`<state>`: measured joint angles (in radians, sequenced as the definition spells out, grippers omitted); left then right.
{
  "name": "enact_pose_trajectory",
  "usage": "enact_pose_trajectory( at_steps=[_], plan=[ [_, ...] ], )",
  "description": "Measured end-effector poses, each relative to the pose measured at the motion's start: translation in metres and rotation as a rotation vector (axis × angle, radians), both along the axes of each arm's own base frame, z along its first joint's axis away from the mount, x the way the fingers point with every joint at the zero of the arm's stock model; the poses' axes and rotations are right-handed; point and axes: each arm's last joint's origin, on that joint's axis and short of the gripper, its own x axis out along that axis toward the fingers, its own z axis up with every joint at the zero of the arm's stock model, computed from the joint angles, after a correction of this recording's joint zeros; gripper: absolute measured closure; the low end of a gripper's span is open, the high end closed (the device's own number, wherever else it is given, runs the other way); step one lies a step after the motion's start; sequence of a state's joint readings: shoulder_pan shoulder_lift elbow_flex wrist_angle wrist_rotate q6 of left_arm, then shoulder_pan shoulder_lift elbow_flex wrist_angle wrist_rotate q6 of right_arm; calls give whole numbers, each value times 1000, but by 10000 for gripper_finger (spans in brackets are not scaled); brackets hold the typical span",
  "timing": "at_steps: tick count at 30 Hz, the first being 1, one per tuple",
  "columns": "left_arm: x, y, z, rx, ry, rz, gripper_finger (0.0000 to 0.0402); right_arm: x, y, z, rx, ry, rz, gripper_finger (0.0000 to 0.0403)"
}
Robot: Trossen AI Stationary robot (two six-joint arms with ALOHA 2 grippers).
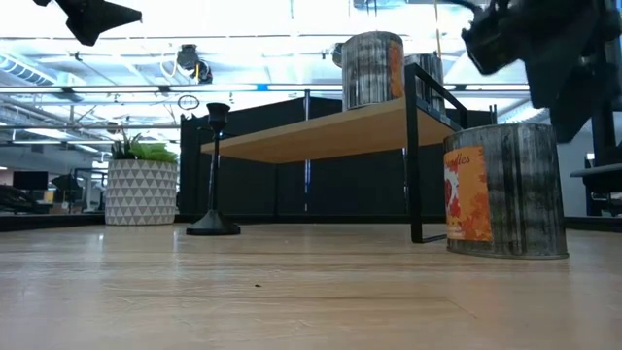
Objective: Pick & Place candle stick holders
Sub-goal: Put the orange scented candle on the shelf
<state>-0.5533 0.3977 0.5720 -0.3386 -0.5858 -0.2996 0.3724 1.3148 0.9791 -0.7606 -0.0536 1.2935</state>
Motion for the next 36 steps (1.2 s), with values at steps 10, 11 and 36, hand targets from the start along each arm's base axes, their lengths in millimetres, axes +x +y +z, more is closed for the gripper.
enact_pose_trajectory(
  at_steps=[10, 11, 36],
  plan=[
    [0, 0, 0, -17, -1, 3, 4, 2, -6, -29, 34, -74, -37, 140],
    [0, 0, 0, -17, -1, 3, 4, 1, -7, -32, 34, -65, -47, 140],
    [11, -7, 8, -120, -70, 0, 4, -5, -10, -43, 19, -54, -27, 388]
  ],
)
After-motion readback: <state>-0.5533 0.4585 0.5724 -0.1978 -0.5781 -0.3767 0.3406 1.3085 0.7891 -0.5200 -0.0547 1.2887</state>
